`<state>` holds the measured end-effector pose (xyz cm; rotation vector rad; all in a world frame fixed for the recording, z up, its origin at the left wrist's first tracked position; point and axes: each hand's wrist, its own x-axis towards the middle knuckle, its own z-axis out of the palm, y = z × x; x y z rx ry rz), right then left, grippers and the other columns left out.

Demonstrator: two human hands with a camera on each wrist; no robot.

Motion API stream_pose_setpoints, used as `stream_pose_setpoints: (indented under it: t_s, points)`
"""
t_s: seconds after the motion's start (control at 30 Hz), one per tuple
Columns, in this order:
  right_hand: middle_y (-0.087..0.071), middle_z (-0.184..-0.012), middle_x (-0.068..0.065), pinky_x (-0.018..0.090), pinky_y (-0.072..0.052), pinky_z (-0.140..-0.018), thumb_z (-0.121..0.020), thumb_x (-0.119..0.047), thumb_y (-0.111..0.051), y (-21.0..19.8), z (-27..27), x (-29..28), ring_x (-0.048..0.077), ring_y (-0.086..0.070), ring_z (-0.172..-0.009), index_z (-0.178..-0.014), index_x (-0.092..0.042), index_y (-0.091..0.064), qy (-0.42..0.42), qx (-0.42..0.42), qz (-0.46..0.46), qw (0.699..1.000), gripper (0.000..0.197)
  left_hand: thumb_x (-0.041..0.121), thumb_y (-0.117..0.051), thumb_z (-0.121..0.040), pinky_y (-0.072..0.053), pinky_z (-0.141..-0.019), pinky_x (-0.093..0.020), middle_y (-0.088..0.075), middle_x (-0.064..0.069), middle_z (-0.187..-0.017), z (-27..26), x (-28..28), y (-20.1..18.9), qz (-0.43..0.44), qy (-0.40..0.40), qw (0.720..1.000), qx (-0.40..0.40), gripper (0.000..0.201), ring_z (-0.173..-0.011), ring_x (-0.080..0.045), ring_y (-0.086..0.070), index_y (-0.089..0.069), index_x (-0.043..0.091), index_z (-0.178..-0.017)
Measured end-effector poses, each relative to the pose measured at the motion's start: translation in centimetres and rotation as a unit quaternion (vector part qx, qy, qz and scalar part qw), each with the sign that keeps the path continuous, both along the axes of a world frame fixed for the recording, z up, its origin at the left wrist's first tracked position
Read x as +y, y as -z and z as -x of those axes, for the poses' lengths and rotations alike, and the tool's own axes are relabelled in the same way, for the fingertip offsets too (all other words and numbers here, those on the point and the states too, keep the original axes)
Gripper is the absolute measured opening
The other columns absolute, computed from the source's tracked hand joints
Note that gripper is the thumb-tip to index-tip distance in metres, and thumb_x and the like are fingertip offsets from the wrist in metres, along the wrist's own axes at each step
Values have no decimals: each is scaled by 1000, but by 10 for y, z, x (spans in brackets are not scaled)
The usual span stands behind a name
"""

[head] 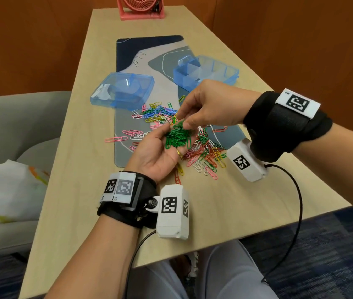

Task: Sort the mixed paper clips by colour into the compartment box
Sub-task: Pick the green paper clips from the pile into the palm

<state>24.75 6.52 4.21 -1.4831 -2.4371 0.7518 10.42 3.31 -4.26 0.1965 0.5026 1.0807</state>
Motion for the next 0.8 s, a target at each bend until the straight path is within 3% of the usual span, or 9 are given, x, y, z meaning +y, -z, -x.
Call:
stream_pose_setpoints:
  t_s: [0.07,0.17,0.23,0.33,0.47,0.7,0.8]
  points:
    - [-70,-77,-4,17,-52,-64,-81,-23,-74,0,-3,3,12,-65,-67,-102,-16,-72,14,8,-10,1000,22,19,-29,-102,-51,-85,-50,-59,-27,-112,0,0,-1,-1,1,1000,11,41,-101,-37,-57,-50,-14,-114]
    - [-64,-65,-10,4,-43,-49,-84,-15,-70,3,-14,12,-4,-55,-49,-96,-15,-73,39,-13,-34,999,13,20,-29,-102,-53,-77,-43,-65,-26,-91,3,0,-2,-2,-4,999,41,40,-92,-36,-60,-57,-9,-101]
    - [-63,-66,-12,2,-39,-49,-83,-13,-69,10,-22,15,-7,-54,-50,-93,-18,-73,44,-66,-35,996,12,19,-29,-102,-55,-75,-39,-67,-23,-85,6,0,-1,-8,-12,998,62,37,-88,-32,-63,-58,-5,-98]
    - [-66,-76,-10,14,-42,-60,-80,-15,-73,25,-26,15,-2,-54,-64,-95,-23,-73,23,-139,3,990,17,16,-31,-101,-56,-74,-36,-67,-22,-85,8,0,0,-10,-20,996,83,33,-81,-29,-66,-58,-3,-98]
    - [-65,-83,-8,24,-45,-72,-79,-18,-75,40,-25,15,9,-57,-74,-100,-26,-71,-5,-171,21,985,23,16,-31,-101,-57,-72,-35,-68,-21,-81,7,0,1,-7,-25,995,94,33,-76,-27,-68,-59,-3,-97]
    - [-62,-81,-6,13,-38,-60,-80,-19,-75,40,-28,20,10,-53,-75,-91,-15,-68,11,-164,-8,986,14,16,-30,-102,-57,-71,-34,-68,-20,-81,6,0,2,-8,-24,995,101,34,-84,-28,-64,-58,-3,-95]
    - [-59,-73,-12,15,-40,-61,-82,-19,-73,34,-30,19,6,-54,-67,-93,-13,-68,25,-134,-10,991,13,15,-30,-101,-57,-70,-33,-68,-20,-78,5,0,2,-8,-23,995,96,33,-84,-29,-63,-58,-3,-95]
